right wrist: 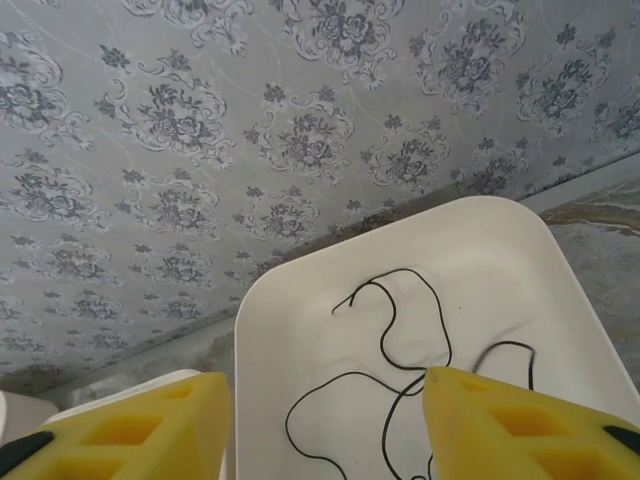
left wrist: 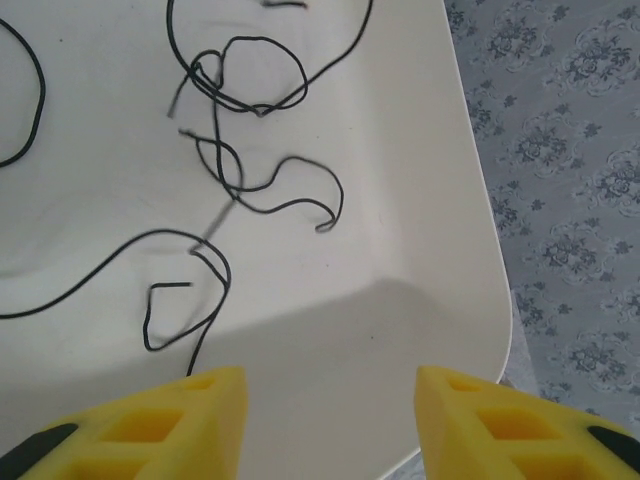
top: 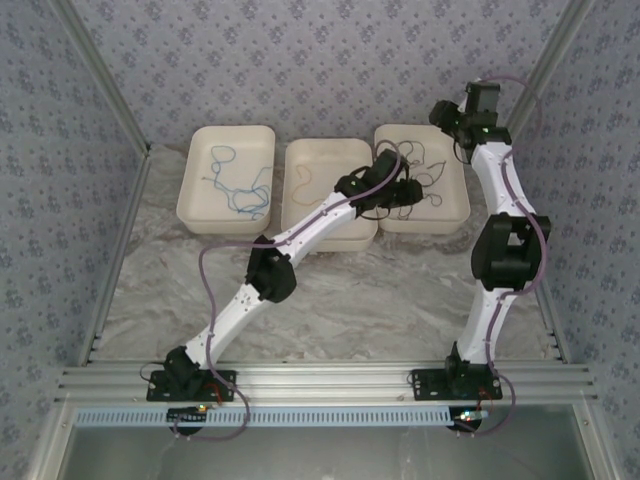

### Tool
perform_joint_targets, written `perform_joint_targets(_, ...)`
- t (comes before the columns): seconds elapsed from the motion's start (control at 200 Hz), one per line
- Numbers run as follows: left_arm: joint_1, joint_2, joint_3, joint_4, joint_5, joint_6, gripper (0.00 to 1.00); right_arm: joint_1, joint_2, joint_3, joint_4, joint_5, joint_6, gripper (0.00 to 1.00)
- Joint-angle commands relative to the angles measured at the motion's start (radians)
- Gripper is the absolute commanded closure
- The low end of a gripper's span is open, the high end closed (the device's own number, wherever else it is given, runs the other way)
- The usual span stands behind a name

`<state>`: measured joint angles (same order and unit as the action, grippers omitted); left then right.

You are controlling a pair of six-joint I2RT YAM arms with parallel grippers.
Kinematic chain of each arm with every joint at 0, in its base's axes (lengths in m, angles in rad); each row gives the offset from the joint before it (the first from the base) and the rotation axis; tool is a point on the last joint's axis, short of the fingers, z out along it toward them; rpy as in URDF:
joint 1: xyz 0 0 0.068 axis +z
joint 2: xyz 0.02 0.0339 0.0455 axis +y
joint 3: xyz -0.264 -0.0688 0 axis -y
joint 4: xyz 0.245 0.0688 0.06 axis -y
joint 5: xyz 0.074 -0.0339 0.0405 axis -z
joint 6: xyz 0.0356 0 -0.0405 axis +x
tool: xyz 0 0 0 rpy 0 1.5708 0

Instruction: Untangle the cables

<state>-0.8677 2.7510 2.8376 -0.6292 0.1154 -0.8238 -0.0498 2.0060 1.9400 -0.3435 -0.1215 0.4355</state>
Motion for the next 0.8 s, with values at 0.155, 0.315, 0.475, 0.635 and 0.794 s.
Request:
perform_joint_targets(0.155, -0.073, -0.183, 0.03, -0.191, -0.151, 0.083, 0.49, 0.011, -0.156, -0.004, -0.038, 0.012, -0.029, 0.43)
perform_joint_targets(0.315, -0.136, -0.343, -0.044, -0.335, -0.391, 0.113, 0.47, 0.025, -0.404, -0.252, 0.066, 0.067, -0.032, 0.42)
perform_joint_targets(0.475, -0.152, -0.785, -0.718, 0.012, -0.462, 0.12, 0.45, 0.065, -0.711, -0.601, 0.153, 0.145, -0.045, 0.38)
perform_joint_targets(0.635, -0.086, -1.251, -1.351, 0.241, -0.509, 0.066, 0.37, 0.093, -0.994, -0.878, 0.092, 0.262, -0.068, 0.0)
perform_joint_targets(0.794, -0.002, -1.68, -1.774, 0.208, -0.58, 0.066, 0.01, 0.121, -1.277, -1.153, 0.013, 0.369, -0.102, 0.0)
